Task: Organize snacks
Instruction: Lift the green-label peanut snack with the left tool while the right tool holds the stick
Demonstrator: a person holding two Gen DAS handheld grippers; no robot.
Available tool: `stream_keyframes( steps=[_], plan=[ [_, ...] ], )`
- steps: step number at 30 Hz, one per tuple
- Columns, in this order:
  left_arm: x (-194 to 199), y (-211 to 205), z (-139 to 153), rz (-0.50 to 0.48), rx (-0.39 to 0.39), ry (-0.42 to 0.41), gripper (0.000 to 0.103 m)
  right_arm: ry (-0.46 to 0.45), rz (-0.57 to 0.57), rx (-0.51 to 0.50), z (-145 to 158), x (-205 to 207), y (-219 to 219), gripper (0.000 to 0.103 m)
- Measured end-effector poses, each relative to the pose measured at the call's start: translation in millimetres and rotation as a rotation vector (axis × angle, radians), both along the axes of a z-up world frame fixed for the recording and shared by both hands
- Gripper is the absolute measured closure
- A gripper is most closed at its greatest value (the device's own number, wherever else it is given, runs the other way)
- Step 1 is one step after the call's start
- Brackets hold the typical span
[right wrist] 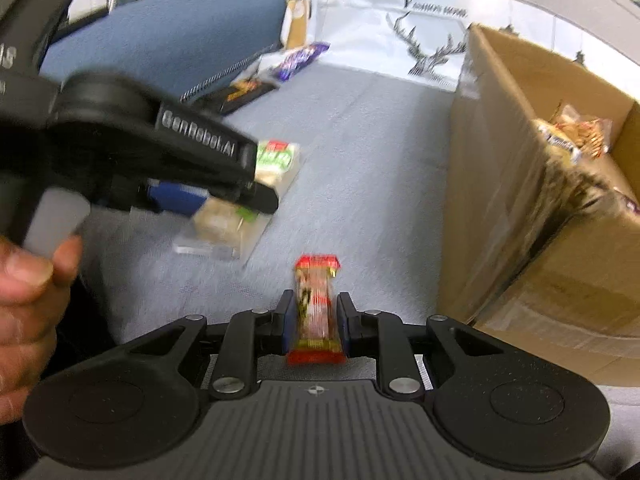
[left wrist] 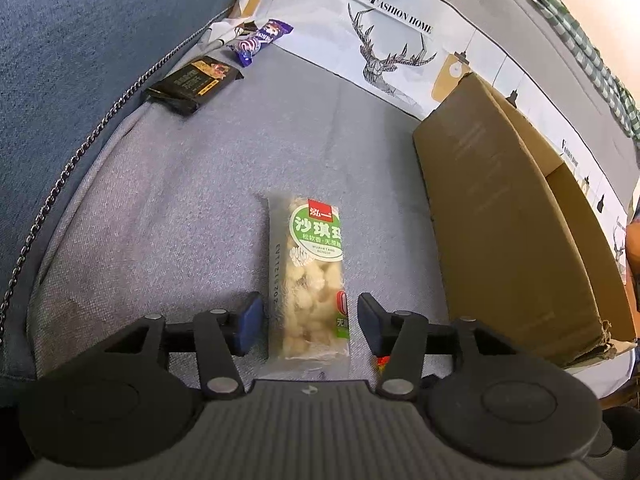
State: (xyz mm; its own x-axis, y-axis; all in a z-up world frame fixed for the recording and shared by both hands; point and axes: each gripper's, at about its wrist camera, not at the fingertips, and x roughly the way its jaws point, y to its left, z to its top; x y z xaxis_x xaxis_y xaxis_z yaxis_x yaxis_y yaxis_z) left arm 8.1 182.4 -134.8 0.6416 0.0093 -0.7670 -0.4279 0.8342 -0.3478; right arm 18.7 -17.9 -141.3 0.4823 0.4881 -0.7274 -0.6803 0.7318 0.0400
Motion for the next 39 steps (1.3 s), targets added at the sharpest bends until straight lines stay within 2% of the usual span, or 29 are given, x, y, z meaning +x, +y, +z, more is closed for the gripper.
stream_keyframes(
  steps=[6,13,15,20,22,34,39],
  plan=[
    [4,-8,-2,-0.007,0.035,-0.008,0.038,0.005,-0.008,-0.024,-5,1,1,0.083],
    [5,-15,-4,-0.023,0.073,-0.011,0.038,0.003,-0.003,-0.038,-6,-2,4,0.083],
    [6,-15,-4,-0.024,0.082,-0.010,0.040,-0.002,-0.001,-0.041,-7,-2,5,0.084],
    [8,-20,-4,-0.029,0.127,0.005,0.056,-0.019,-0.007,-0.030,-6,-5,4,0.085],
    [8,-20,-4,-0.036,0.133,0.007,0.060,-0.024,-0.011,-0.023,-4,-5,3,0.085],
    [8,-18,-5,-0.049,0.109,0.003,0.060,-0.011,-0.010,-0.055,-9,-5,5,0.085],
    [9,-19,-6,-0.057,0.126,0.003,0.060,-0.012,-0.008,-0.057,-9,-5,5,0.085]
  ],
)
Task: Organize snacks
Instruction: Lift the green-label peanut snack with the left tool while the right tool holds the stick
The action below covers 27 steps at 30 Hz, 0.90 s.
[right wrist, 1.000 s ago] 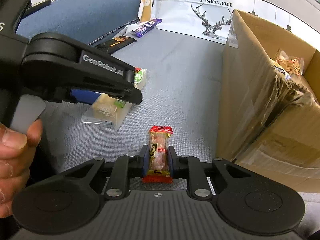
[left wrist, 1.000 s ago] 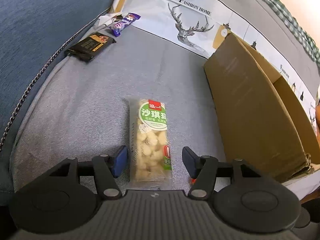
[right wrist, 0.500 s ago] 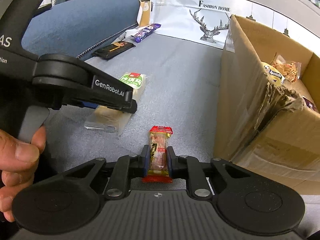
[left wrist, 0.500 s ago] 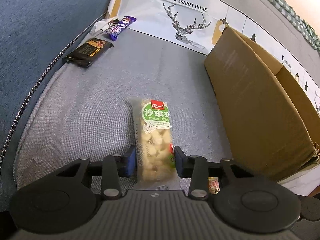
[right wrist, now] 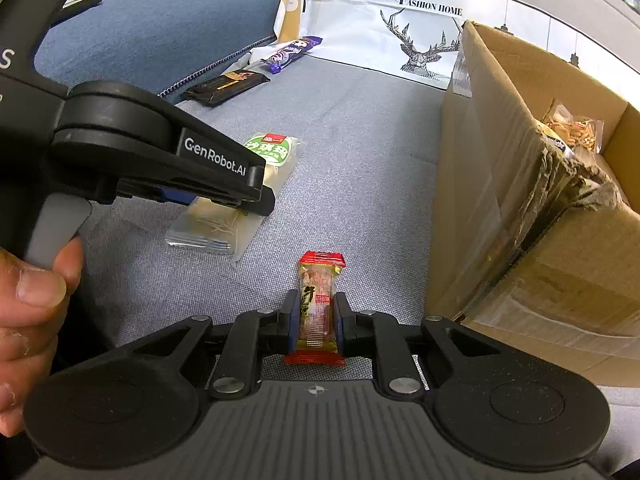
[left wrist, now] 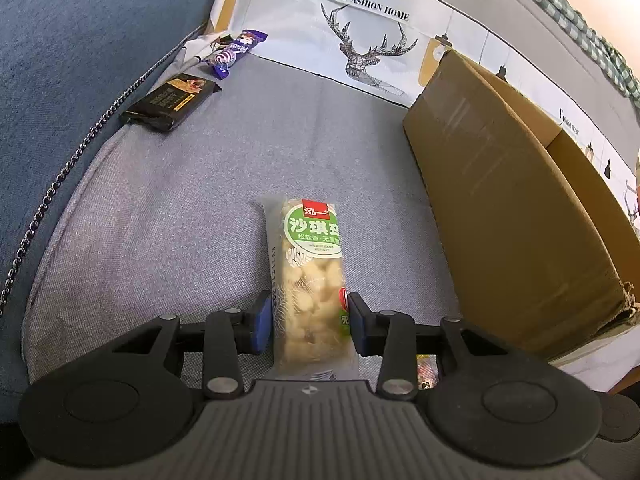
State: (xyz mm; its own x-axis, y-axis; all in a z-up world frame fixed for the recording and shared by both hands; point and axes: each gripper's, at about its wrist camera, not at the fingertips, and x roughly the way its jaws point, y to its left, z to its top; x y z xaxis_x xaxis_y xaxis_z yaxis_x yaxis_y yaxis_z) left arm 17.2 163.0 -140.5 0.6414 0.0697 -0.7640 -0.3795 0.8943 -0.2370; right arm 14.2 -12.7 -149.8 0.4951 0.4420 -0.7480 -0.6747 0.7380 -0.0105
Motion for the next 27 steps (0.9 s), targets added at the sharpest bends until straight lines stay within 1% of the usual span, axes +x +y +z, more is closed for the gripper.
stream_keyframes(
  steps=[11,17,27],
  plan=[
    [-2,2,1,-0.011,-0.019,-0.016,0.060,-0.004,-0.002,0.003,0,-1,1,0.085],
    [-7,1,7,-0.022,-0.038,-0.063,0.061,-0.019,-0.007,0.046,7,-2,-4,0.085],
    [-22,4,23,-0.012,-0.062,-0.158,0.061,-0.067,0.021,0.137,34,-10,-11,0.086]
  ],
)
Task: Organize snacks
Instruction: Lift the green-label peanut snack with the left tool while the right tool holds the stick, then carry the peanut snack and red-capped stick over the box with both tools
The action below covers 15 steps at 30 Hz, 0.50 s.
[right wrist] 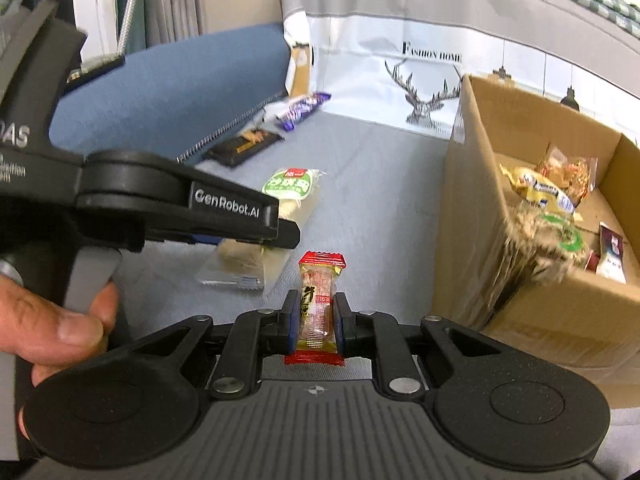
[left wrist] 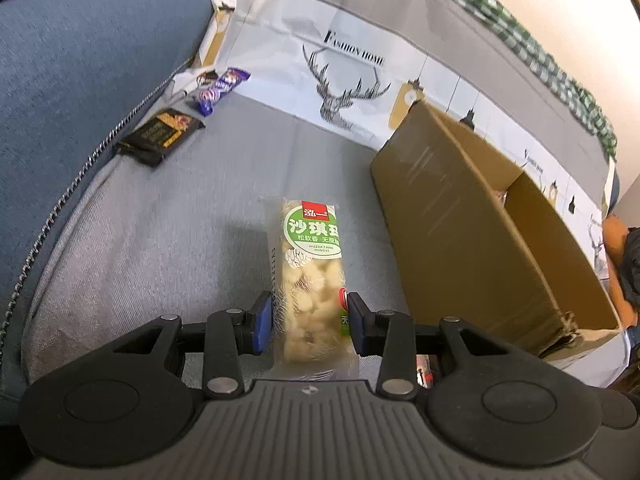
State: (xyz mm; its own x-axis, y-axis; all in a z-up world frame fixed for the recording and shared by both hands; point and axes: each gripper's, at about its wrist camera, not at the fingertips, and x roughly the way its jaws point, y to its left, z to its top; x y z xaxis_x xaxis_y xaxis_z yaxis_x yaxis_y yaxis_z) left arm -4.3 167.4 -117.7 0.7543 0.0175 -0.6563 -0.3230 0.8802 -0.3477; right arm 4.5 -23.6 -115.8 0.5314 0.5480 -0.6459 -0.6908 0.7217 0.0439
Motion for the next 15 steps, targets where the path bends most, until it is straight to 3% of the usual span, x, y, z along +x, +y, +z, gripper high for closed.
stream_keyframes(
  steps=[9,15],
  plan=[
    [-22,2,20,0.016,-0.031,-0.097,0.061,-0.011,-0.005,0.102,20,8,-7,0.086],
    [-35,-1,36,0.044,-0.012,-0.132,0.061,-0.024,-0.005,0.180,36,14,-14,0.086]
  ],
)
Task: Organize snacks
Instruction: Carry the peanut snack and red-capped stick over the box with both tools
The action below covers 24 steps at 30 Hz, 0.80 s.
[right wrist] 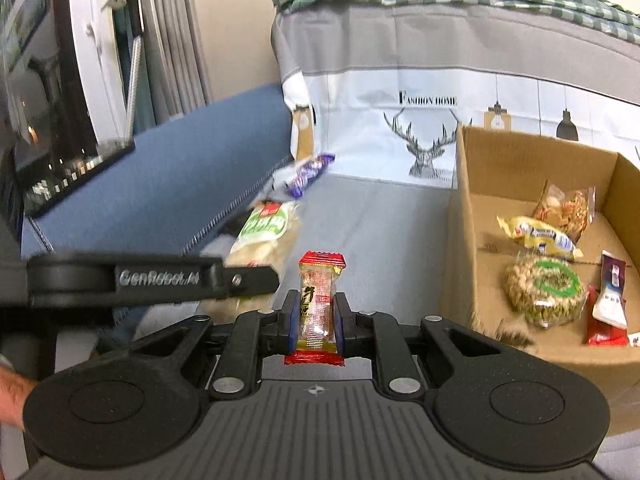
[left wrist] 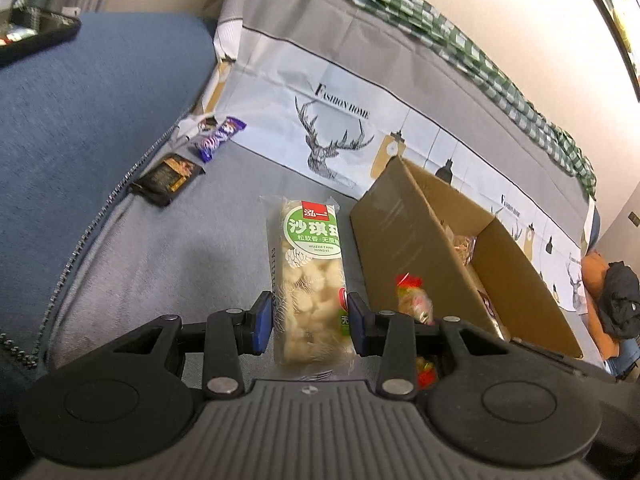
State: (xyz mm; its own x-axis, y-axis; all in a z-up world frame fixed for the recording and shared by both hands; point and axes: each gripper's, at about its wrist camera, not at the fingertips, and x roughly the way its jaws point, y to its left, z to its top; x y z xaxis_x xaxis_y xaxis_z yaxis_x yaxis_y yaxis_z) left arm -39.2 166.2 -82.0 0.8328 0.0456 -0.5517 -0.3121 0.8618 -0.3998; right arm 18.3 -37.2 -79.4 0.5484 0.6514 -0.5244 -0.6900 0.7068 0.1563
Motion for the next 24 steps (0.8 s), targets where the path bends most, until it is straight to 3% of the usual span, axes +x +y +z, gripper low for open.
stream_keyframes(
  steps=[13,24],
  plan=[
    [2,1,59,0.069,0.034,-0.062,0.060,-0.072,-0.043,0.136,27,16,-32,0.086],
    [44,-41,110,-0.013,0.075,-0.115,0.060,-0.094,-0.154,0.226,38,38,-56,0.086]
  ],
)
